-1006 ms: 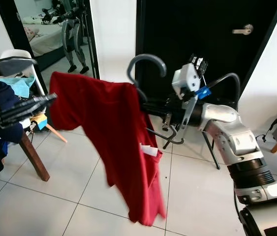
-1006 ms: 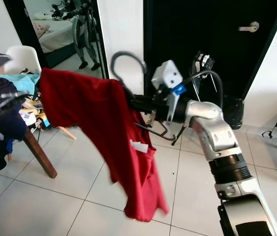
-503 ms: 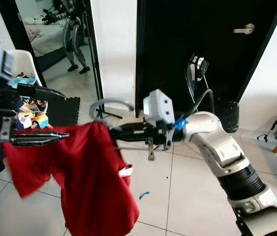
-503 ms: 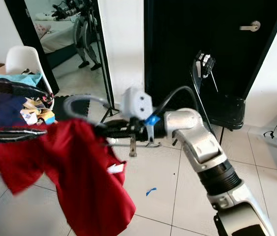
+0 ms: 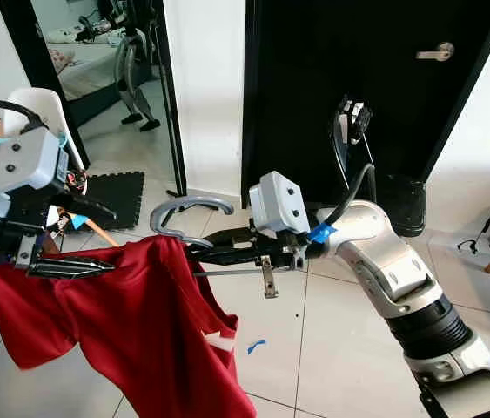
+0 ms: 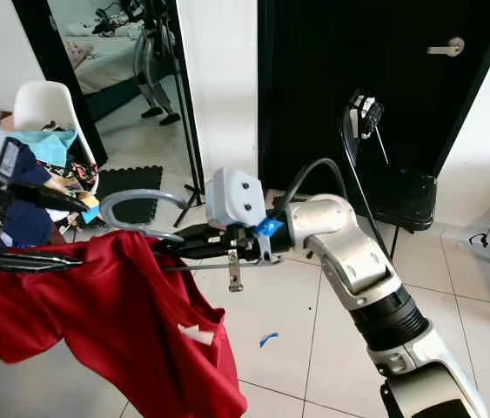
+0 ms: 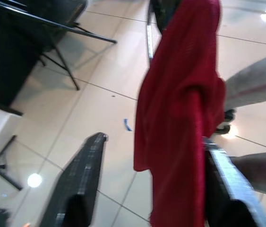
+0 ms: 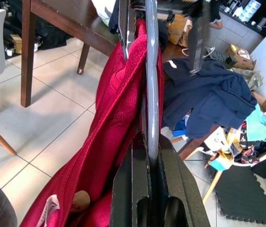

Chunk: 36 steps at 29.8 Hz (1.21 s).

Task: Hang hanger

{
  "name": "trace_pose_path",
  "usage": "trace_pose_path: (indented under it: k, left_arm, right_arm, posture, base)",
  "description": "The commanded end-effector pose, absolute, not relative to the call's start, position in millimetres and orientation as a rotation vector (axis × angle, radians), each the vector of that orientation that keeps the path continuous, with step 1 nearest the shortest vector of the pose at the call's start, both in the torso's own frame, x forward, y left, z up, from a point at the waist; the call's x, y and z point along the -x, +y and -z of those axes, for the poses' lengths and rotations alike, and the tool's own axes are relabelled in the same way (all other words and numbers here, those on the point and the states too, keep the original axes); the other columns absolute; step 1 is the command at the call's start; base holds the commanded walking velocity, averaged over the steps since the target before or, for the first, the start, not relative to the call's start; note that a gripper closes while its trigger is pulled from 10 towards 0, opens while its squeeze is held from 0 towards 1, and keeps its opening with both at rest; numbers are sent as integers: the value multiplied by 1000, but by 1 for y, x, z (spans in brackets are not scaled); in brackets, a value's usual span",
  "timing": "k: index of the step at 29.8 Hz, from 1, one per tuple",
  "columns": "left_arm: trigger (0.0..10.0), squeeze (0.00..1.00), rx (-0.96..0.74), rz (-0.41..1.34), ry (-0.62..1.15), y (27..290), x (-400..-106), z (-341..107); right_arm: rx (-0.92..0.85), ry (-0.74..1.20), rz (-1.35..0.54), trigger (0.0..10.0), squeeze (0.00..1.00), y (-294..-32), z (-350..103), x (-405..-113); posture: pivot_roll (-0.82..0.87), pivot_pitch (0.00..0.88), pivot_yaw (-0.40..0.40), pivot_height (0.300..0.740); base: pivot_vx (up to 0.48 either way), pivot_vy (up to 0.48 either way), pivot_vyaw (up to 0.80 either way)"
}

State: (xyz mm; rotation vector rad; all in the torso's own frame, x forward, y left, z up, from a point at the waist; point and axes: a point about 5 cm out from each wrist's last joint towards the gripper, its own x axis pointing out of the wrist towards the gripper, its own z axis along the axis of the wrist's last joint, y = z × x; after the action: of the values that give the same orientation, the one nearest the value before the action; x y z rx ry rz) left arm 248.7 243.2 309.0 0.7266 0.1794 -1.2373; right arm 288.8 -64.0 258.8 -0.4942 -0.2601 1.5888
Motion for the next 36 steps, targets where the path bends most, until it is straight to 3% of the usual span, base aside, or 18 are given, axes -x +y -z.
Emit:
trace_pose_path:
  k: [1,20,21,22,23,29,36]
  left_arm:
    - [0,0,-706,1294,194,236,-250,-301]
    - [0,0,-781,1254,150,238,-262,-303]
    - [0,0,-791,1228,117,239,-264,-306]
    - [0,0,-802,1198,81,240,-267,-310]
    - [0,0,-810,1175,52,241,-270,-313]
    - [0,0,-837,1133,-12,244,-273,-319]
    - [0,0,-749,1034,-108,276,-270,-342]
  right_arm:
    - [497,-302,-1593,10000,0,-62,-265,-285]
    - [468,-296,-1566,10000,0,-62,-268,-286]
    - [448,-297,-1559,10000,157,-62,-268,-287]
    - [429,-300,-1551,10000,918,-62,-270,-288]
    - [417,-300,-1544,10000,1000,-63,-270,-289]
    - [402,-297,-1521,10000,1000,-66,-271,-293]
    - [412,-258,-1264,10000,1000,-134,-286,-320]
  posture:
    - [36,0,20,740]
    - [28,0,20,740]
    - [28,0,20,740]
    - [28,0,18,740]
    - [28,0,19,740]
    - [28,0,16,740]
    - [17,0,21,740]
  base:
    - [0,0,0]
    - [0,0,0]
    - [0,0,0]
    - [0,0,0]
    - [0,0,0]
    - [0,0,0]
    - [0,0,0]
